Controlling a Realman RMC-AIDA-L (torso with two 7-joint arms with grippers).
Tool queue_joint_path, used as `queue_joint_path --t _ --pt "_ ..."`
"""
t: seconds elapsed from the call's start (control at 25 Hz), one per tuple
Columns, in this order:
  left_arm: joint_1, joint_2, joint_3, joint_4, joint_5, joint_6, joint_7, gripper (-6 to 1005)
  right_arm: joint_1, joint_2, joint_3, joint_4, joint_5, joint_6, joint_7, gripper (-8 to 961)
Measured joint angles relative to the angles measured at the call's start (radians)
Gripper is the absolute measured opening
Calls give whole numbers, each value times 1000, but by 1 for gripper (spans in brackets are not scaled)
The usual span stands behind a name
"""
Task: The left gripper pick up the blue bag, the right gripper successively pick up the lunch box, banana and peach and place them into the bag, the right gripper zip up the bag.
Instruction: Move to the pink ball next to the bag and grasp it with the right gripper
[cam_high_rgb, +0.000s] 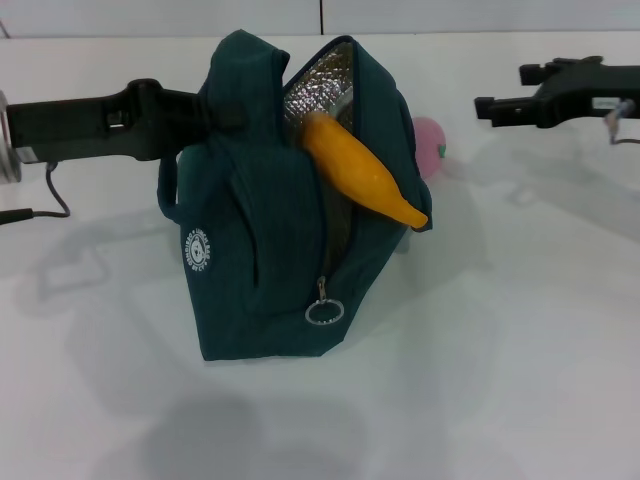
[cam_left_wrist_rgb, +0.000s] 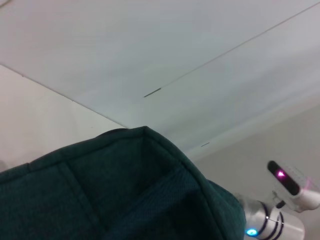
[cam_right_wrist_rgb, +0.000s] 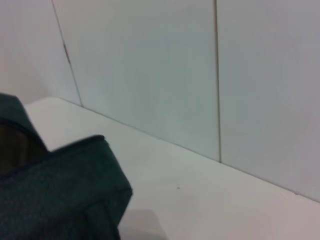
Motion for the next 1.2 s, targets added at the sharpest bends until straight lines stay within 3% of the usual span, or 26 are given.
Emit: queue_joint_path --t 0.16,0.56,1.2 --pt "0 -1 1 5 0 0 2 33 37 2 -71 67 41 95 -5 839" --pt "-20 -3 7 9 1 1 13 33 131 6 -86 269 109 128 -6 822" --pt "-25 -5 8 4 5 4 17 34 136 10 -272 301 141 285 -7 795"
